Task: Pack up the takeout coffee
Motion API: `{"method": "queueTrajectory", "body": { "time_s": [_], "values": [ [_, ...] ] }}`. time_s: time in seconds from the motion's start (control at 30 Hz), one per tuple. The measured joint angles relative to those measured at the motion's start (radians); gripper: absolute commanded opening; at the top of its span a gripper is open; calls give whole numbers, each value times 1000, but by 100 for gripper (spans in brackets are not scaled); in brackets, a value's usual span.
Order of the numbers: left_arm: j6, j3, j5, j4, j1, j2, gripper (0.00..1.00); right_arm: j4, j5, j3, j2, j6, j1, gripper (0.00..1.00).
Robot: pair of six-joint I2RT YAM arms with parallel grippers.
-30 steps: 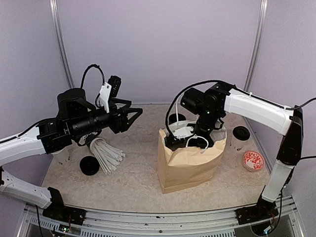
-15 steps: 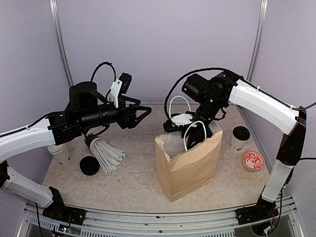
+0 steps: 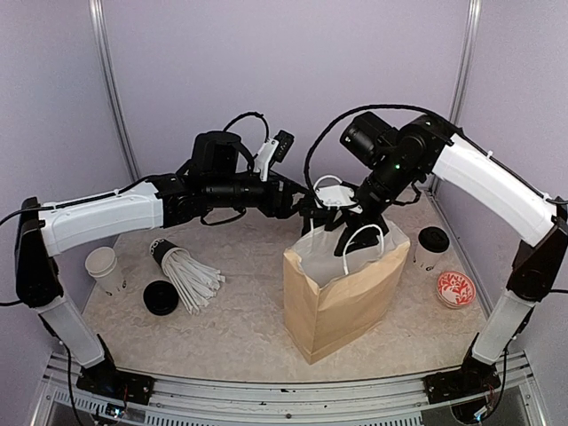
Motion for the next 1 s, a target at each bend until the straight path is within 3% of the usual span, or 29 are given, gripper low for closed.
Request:
{"method": "queueTrajectory", "body": {
  "time_s": [0.1, 0.23, 0.3, 0.5, 0.63, 0.8, 1.0],
  "values": [
    [-29, 32, 26, -22, 4, 63, 44, 0, -8, 10, -8, -1, -5, 61],
    [-52, 92, 96, -27, 8, 128, 10, -3, -20, 59, -8, -6, -32, 60],
    [-61, 136, 142, -26, 11, 158, 0, -3, -37, 91, -14, -17, -72, 60],
    [-56, 259, 238, -18, 12, 214, 0, 14, -169, 148, -70, -70, -349, 61],
    [-32, 295, 279, -15, 6, 214, 0, 90, -246, 131, -108, -62, -607, 61],
    [29, 304, 308, -47, -40, 211, 0, 197, -306, 19, -151, -17, -685, 61],
    [125, 286, 319, -140, -184, 185, 0, 259, -345, -75, -152, 31, -690, 61]
  ]
}}
